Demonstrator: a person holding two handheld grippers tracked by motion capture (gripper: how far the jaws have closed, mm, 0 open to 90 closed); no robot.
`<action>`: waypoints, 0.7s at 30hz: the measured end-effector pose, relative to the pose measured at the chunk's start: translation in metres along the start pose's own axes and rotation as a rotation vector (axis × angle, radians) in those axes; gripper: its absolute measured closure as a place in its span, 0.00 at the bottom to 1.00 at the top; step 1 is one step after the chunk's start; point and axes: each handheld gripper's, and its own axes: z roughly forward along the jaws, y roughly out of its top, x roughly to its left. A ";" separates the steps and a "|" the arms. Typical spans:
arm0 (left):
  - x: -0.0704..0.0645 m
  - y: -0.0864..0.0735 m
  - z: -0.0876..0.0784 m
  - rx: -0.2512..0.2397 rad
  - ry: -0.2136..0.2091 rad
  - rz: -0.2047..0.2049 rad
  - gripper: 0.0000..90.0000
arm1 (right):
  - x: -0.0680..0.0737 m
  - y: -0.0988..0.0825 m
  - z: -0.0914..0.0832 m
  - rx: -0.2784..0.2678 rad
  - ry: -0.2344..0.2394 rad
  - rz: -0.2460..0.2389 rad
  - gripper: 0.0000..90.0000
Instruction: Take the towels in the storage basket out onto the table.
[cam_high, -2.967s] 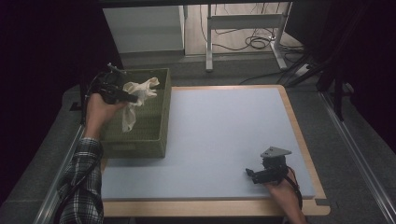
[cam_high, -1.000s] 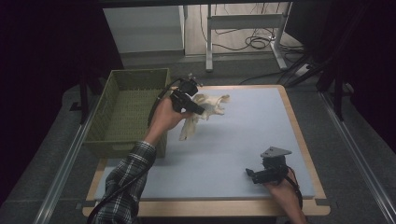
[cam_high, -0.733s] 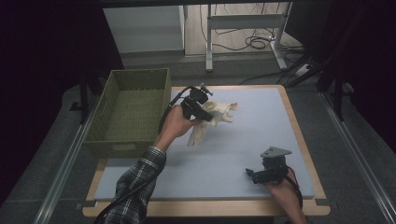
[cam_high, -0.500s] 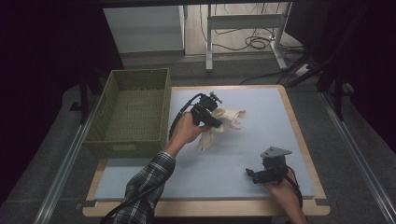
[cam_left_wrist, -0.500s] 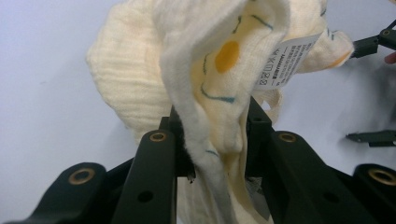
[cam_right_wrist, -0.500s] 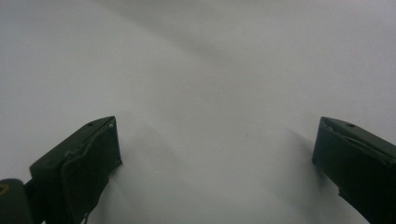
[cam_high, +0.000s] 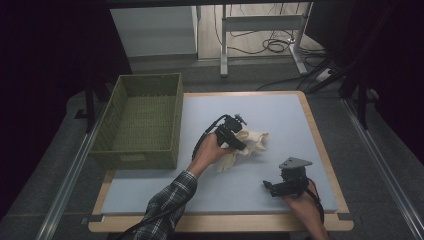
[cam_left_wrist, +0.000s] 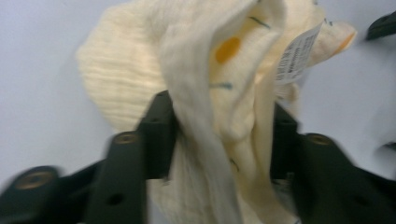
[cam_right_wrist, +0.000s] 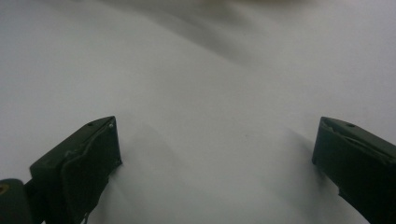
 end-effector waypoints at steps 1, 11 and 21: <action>0.001 -0.001 0.001 -0.002 -0.009 -0.004 0.52 | 0.000 0.000 0.000 0.000 0.000 0.000 0.01; 0.003 -0.011 -0.017 -0.048 -0.036 -0.007 0.32 | 0.000 0.000 0.000 0.001 -0.001 -0.002 0.01; 0.003 -0.028 -0.022 -0.046 -0.031 0.017 0.45 | -0.010 0.003 -0.008 -0.013 0.028 0.010 0.28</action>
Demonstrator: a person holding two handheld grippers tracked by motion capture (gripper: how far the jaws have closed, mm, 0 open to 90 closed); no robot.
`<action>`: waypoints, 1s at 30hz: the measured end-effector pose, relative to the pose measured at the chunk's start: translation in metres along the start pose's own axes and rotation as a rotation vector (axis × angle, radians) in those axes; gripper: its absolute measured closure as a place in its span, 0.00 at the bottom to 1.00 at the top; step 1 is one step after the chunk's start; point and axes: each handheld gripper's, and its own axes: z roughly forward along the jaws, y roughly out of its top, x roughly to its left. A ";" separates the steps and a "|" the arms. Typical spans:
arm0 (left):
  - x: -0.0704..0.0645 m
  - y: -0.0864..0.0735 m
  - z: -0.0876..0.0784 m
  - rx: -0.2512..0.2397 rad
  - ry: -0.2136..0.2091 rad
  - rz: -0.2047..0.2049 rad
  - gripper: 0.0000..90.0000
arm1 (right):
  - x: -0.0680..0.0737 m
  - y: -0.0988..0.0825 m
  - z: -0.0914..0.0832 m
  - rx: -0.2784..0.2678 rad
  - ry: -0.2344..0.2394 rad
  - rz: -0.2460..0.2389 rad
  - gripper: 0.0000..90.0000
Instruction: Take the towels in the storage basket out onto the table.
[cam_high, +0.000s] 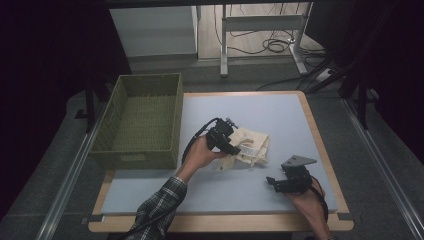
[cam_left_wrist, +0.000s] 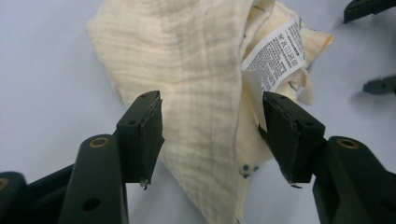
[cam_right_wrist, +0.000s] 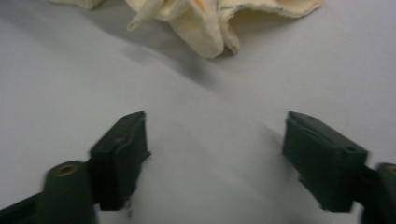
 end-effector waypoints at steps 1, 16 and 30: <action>0.000 -0.002 -0.001 0.000 0.000 0.001 0.45 | -0.002 0.001 -0.001 -0.005 0.011 0.007 0.30; 0.001 -0.036 -0.007 -0.023 0.036 -0.034 0.51 | -0.006 0.038 0.026 -0.022 0.071 -0.070 0.91; 0.009 -0.061 -0.005 -0.040 0.094 -0.126 0.92 | -0.027 0.007 -0.024 -0.022 0.032 -0.058 0.96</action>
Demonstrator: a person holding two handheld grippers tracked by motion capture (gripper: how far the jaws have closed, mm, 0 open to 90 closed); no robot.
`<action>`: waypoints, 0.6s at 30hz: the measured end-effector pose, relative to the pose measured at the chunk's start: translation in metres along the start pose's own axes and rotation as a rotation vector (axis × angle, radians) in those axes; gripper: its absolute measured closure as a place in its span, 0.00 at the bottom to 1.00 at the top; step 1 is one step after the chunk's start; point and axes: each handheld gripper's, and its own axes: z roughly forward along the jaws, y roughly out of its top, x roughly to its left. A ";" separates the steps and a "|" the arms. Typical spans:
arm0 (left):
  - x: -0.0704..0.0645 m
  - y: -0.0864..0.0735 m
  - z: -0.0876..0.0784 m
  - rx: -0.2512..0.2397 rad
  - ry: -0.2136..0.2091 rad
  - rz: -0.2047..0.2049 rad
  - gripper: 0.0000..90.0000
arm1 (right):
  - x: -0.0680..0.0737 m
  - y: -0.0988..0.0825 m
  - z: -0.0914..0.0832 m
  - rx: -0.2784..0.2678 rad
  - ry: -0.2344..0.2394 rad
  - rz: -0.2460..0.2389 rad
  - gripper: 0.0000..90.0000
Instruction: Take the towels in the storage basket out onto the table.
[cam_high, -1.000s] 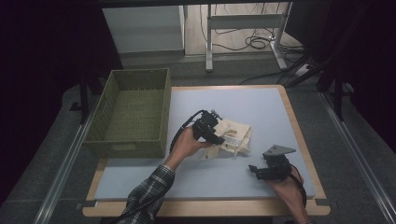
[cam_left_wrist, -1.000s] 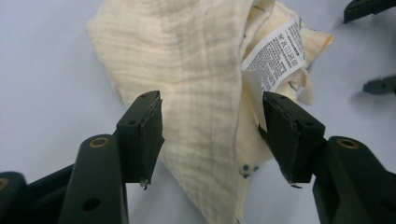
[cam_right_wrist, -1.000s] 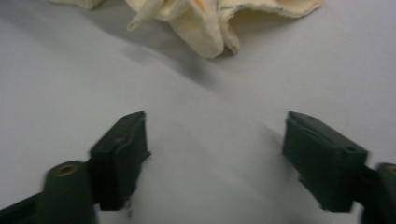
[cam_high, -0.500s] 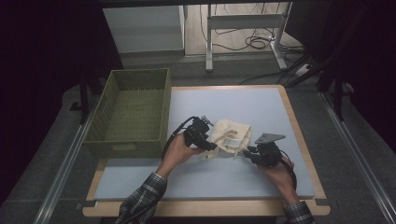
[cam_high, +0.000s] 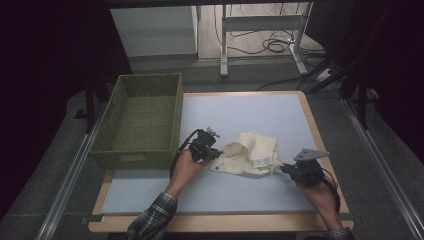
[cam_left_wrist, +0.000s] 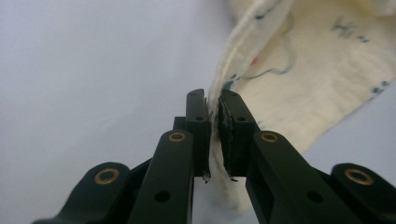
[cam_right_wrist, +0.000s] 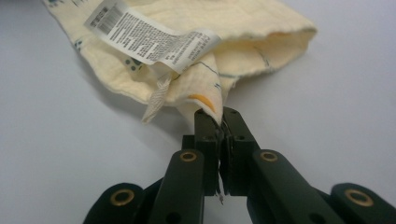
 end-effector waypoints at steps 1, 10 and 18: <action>0.000 -0.003 0.000 0.002 0.009 -0.010 0.92 | -0.001 -0.003 -0.002 0.001 -0.002 0.007 0.95; -0.001 -0.016 0.003 -0.005 0.045 -0.025 0.65 | -0.006 -0.020 -0.017 0.015 0.000 0.043 0.80; -0.007 -0.027 0.014 -0.065 0.082 0.024 0.41 | 0.000 0.008 -0.021 -0.034 0.054 0.035 0.69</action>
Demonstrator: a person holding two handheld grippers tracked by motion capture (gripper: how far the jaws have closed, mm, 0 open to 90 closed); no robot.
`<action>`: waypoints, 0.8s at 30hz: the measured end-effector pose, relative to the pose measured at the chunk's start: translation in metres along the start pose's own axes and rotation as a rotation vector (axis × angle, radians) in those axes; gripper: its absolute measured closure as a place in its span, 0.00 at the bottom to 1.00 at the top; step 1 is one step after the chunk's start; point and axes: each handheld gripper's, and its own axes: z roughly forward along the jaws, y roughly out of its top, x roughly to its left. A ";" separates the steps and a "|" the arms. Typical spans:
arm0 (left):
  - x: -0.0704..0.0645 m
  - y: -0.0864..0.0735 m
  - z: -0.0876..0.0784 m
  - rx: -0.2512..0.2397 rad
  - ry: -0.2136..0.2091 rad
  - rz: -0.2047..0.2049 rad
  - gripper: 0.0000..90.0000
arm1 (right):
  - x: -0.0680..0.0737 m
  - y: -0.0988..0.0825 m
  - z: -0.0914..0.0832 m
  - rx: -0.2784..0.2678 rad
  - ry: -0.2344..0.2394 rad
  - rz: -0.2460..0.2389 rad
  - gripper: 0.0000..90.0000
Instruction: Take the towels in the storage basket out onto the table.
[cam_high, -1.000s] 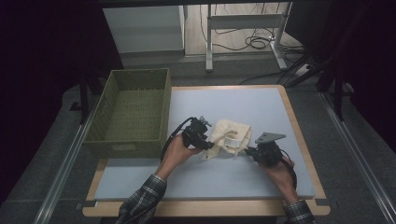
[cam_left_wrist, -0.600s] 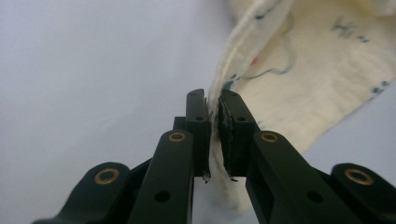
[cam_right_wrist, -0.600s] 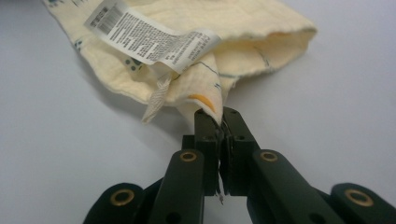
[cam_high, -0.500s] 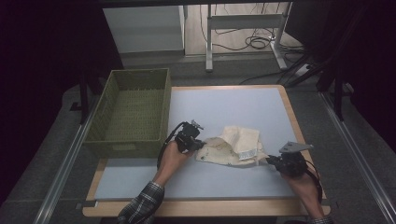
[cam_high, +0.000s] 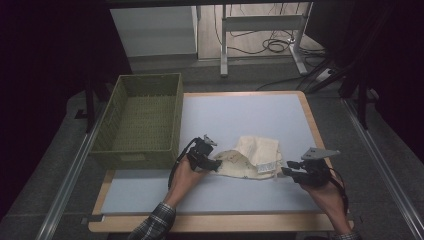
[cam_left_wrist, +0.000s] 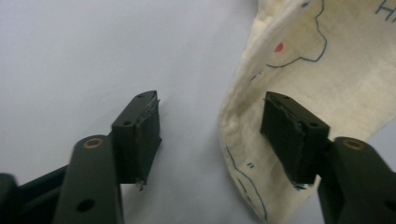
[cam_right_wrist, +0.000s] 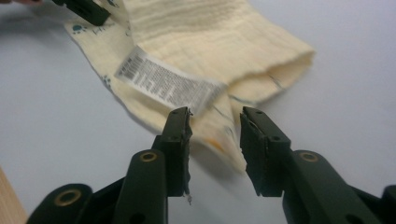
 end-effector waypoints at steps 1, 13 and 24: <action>0.000 -0.002 0.001 -0.017 0.008 0.012 0.35 | 0.000 0.007 0.011 -0.001 0.002 -0.007 0.65; 0.002 -0.021 0.004 -0.153 -0.002 0.016 0.32 | 0.003 0.019 0.055 0.077 -0.047 -0.053 0.93; 0.002 -0.022 0.004 -0.158 0.001 0.013 0.33 | 0.005 0.057 0.031 0.050 -0.017 -0.077 0.91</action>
